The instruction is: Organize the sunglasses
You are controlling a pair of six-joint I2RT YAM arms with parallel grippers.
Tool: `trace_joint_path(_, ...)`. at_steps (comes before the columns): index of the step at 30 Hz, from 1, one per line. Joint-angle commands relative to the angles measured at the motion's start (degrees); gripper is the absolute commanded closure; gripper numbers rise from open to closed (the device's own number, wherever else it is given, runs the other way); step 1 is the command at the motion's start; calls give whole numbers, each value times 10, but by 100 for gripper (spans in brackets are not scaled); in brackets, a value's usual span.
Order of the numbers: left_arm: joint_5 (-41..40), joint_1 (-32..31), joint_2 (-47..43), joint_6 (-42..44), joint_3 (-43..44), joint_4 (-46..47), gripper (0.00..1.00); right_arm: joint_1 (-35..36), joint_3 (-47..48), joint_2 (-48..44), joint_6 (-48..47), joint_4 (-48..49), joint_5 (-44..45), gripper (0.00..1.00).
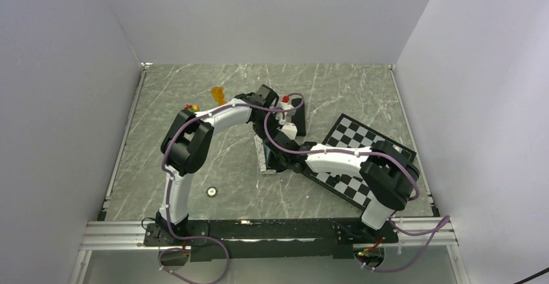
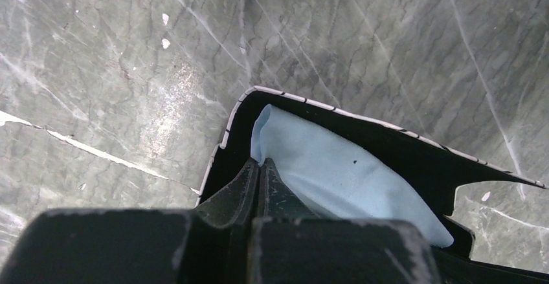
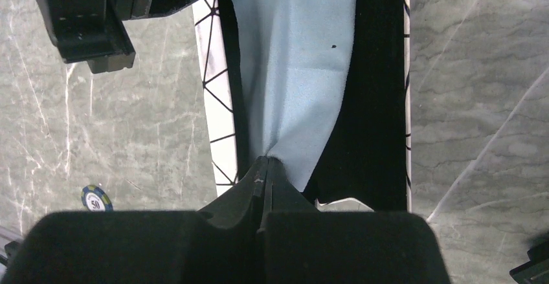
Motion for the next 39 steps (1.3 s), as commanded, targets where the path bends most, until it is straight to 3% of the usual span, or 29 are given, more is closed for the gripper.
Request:
trace_joint_path(1,28,14,-21,16,-20,58,97,0,-1,-7,-1,21,-11,100)
trace_joint_path(15,-2,22,-44,12,-11,11,100,0,0,-7,-1,30,-22,100)
trace_joint_path(39,-43,22,-54,3,-23,13,100,-1,-11,-13,4,29,-29,100)
